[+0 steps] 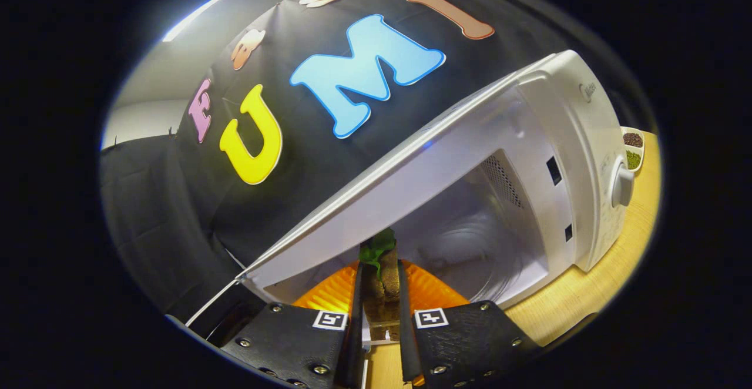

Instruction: Open the microwave, put the food inside, and close the microwave door.

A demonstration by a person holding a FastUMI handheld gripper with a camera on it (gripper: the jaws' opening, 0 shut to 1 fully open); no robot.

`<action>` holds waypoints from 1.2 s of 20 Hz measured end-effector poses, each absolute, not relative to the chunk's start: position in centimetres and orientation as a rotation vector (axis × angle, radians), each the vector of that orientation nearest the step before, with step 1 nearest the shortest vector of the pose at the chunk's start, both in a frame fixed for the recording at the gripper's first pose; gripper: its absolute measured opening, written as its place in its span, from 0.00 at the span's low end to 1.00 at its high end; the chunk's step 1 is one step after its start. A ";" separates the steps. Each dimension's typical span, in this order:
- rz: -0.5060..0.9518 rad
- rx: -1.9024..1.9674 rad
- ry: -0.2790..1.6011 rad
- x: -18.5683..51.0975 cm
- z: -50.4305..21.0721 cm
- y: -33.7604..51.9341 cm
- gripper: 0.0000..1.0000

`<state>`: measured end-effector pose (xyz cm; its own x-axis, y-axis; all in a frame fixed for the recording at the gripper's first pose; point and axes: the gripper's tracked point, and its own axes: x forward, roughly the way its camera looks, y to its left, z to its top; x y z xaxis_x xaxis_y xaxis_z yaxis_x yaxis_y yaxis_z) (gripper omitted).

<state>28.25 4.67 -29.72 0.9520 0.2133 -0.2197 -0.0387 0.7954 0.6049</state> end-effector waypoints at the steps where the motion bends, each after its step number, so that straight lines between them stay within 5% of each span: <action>1: 0.120 0.620 0.280 29.2 -30.3 4.3 0.27; 11: 0.002 0.446 0.234 33.4 -32.1 0.2 0.28; 14: -0.095 0.359 0.261 33.2 -33.3 -1.7 0.44; 17: -0.062 0.379 0.284 33.4 -33.9 -0.7 0.55; 24: 0.091 0.394 0.371 29.1 -32.8 3.7 0.56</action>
<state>29.13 3.75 -32.83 0.9288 0.1583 -0.3352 -0.0155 0.9201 0.3915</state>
